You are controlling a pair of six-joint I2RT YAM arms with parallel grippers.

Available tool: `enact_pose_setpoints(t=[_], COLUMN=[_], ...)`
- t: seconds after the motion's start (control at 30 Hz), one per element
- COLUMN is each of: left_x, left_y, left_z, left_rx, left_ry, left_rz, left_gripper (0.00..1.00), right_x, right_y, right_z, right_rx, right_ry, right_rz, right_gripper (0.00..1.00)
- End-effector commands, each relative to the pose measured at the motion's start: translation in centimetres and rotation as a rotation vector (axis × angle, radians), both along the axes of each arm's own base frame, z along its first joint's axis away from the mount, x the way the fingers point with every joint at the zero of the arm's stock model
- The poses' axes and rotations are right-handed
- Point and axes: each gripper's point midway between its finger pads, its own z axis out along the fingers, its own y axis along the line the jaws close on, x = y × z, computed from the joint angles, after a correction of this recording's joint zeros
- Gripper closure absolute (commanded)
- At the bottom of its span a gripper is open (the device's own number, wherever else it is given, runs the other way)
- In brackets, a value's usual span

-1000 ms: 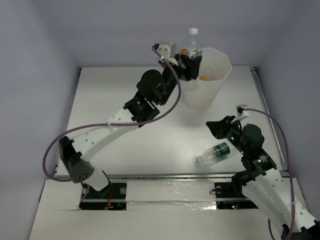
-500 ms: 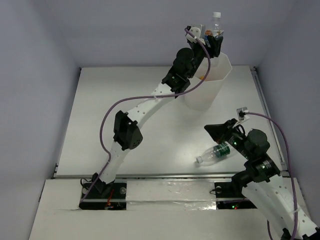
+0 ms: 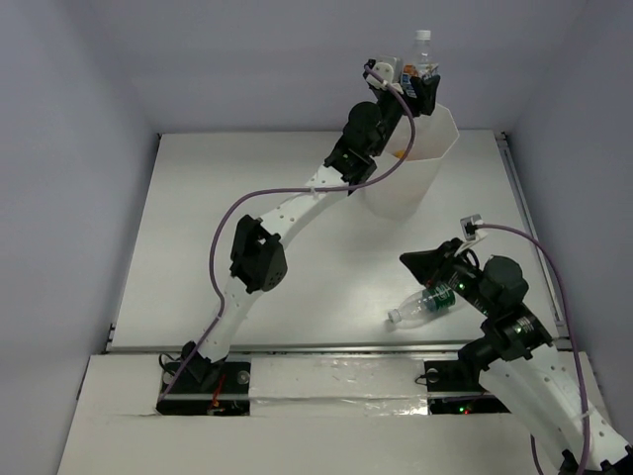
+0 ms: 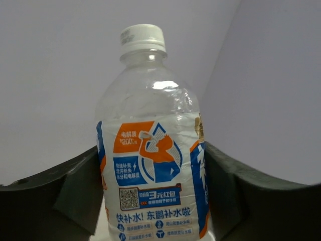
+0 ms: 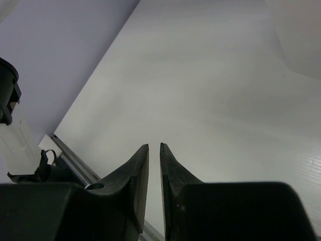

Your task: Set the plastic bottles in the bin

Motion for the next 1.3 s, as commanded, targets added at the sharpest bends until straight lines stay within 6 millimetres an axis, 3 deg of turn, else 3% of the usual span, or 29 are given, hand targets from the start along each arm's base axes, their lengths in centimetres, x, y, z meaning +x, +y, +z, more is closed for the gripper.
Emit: enact_pose_setpoints(t=[0.0,0.1,0.3,0.33,0.43,0.47,0.5,0.53,0.57,0.6,0.63,0.7,0.73,0.77,0.8,0.83,0.9,1.0,1.07,1.1,1.17,1.27], left_x=[0.1,0.0,-1.0,-1.8,-3.9,-4.6,-4.7,-6.8,-8.3,-8.5,-11.0,-13.4,-14.8,-15.7,-17.4,-19.1,-20.9,-23.9,-24.9,-24.7,-25.6,-26.6], left_y=[1.6,1.4,2.3,3.1,4.7,5.0,4.9,6.6,6.6,6.6,8.0,8.1,8.8,8.8,8.0,7.3,6.1,2.5,-0.3,-1.1,-4.0,-7.2], left_z=[2.4,1.6,2.9,4.5,6.8,7.1,4.4,6.9,6.9,3.0,4.7,3.0,0.8,-0.2,-1.6,-4.3,-6.9,-12.5,-16.7,-18.0,-21.0,-24.4], left_rx=[-0.034,0.007,0.045,0.036,0.040,0.045,0.092,0.067,0.065,0.123,0.103,0.129,0.162,0.177,0.208,0.274,0.334,0.468,0.563,0.592,0.660,0.736], left_ry=[-0.080,-0.080,-0.093,-0.112,-0.126,-0.131,-0.089,-0.117,-0.127,-0.071,-0.095,-0.082,-0.051,-0.038,-0.029,-0.003,0.031,0.099,0.156,0.182,0.225,0.262], left_rz=[0.031,0.029,0.032,0.035,0.023,0.007,-0.008,-0.018,-0.050,-0.066,-0.082,-0.124,-0.139,-0.152,-0.187,-0.250,-0.291,-0.404,-0.474,-0.491,-0.561,-0.634], left_gripper=[0.29,0.17,0.06,0.06,0.06,0.06,0.09,0.11,0.14,0.23,0.28,0.39,0.51,0.56,0.58,0.60,0.63,0.62,0.50,0.46,0.32,0.26], right_x=[0.2,0.4,0.8,0.9,1.3,1.3,1.3,1.3,1.2,1.1,0.9,0.4,0.1,-0.2,-0.4,-0.8,-1.4,-2.5,-2.9,-3.0,-3.3,-3.2], right_y=[-0.2,-0.5,-1.0,-1.2,-2.7,-3.1,-3.6,-4.4,-5.1,-5.6,-6.6,-7.9,-8.6,-9.7,-10.4,-11.6,-12.7,-14.0,-14.2,-14.4,-14.7,-14.7], right_z=[1.7,2.0,3.4,3.8,4.6,5.0,5.5,6.1,7.3,8.0,9.0,11.3,12.2,13.0,13.7,14.9,16.1,17.8,18.4,18.6,18.8,18.6], right_rx=[0.002,0.000,0.008,0.011,0.017,0.026,0.034,0.045,0.063,0.074,0.089,0.113,0.123,0.129,0.135,0.142,0.156,0.205,0.232,0.235,0.230,0.213], right_ry=[-0.046,-0.051,-0.062,-0.067,-0.072,-0.079,-0.088,-0.104,-0.127,-0.143,-0.168,-0.218,-0.240,-0.264,-0.282,-0.305,-0.325,-0.359,-0.377,-0.379,-0.375,-0.363], right_rz=[-0.016,-0.036,-0.076,-0.087,-0.179,-0.202,-0.229,-0.267,-0.306,-0.329,-0.375,-0.423,-0.450,-0.501,-0.527,-0.579,-0.622,-0.661,-0.665,-0.669,-0.679,-0.679], right_gripper=[0.79,0.79,0.79,0.79,0.79,0.79,0.79,0.79,0.79,0.79,0.79,0.79,0.79,0.79,0.79,0.79,0.77,0.63,0.55,0.46,0.39,0.32])
